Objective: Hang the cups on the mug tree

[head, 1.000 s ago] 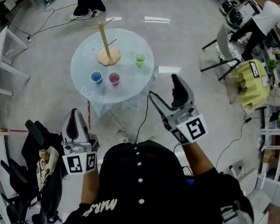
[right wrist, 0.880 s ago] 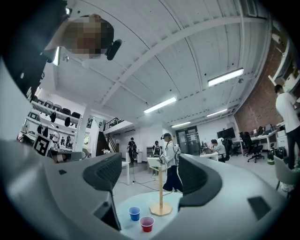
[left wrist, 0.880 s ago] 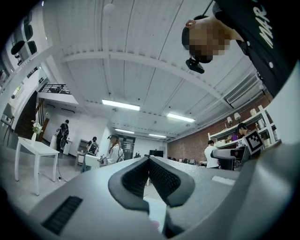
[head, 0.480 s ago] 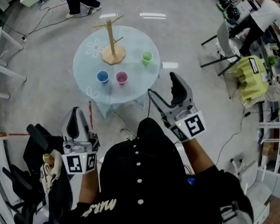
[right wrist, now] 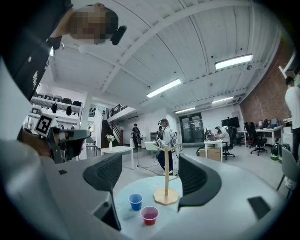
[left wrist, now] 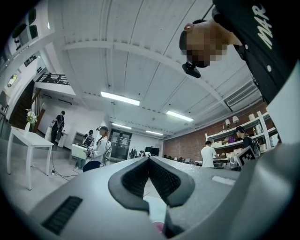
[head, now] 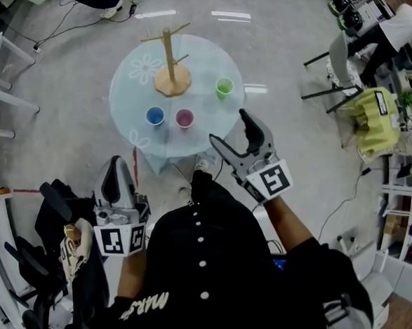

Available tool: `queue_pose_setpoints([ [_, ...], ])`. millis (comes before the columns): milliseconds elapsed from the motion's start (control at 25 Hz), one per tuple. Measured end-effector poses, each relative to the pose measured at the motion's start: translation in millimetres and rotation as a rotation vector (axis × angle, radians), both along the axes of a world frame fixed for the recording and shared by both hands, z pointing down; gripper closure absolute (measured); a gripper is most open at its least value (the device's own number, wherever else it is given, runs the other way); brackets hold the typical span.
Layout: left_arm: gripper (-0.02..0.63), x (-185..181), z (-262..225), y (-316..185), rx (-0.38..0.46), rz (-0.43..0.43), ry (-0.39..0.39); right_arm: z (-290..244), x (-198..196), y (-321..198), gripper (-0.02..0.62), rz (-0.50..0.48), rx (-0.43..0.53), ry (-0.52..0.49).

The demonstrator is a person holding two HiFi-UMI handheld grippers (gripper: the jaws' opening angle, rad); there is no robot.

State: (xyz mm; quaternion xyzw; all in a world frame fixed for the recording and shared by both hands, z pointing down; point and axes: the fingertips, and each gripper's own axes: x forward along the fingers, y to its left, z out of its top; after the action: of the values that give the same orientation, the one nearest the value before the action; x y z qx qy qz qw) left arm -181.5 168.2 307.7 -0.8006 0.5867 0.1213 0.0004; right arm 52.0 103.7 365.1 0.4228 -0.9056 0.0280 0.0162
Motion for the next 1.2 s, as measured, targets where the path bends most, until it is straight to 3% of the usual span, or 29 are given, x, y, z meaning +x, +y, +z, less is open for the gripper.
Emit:
queue_pose_setpoints([
  [160,0.612,5,5,-23,-0.016,0.01,-0.008,53,-14,-27,0.229,-0.062,-0.066,0.084],
  [440,0.612,15,36,-69,-0.096,-0.004,-0.023,160,-40,-68,0.224,-0.158,-0.225,0.146],
  [680,0.612,21,56,-96,-0.142,-0.008,-0.026,249,-56,-87,0.219,-0.23,-0.301,0.234],
  [1200,0.612,17,101,-122,-0.254,-0.051,-0.054,357,-99,-125,0.21,-0.339,-0.344,0.392],
])
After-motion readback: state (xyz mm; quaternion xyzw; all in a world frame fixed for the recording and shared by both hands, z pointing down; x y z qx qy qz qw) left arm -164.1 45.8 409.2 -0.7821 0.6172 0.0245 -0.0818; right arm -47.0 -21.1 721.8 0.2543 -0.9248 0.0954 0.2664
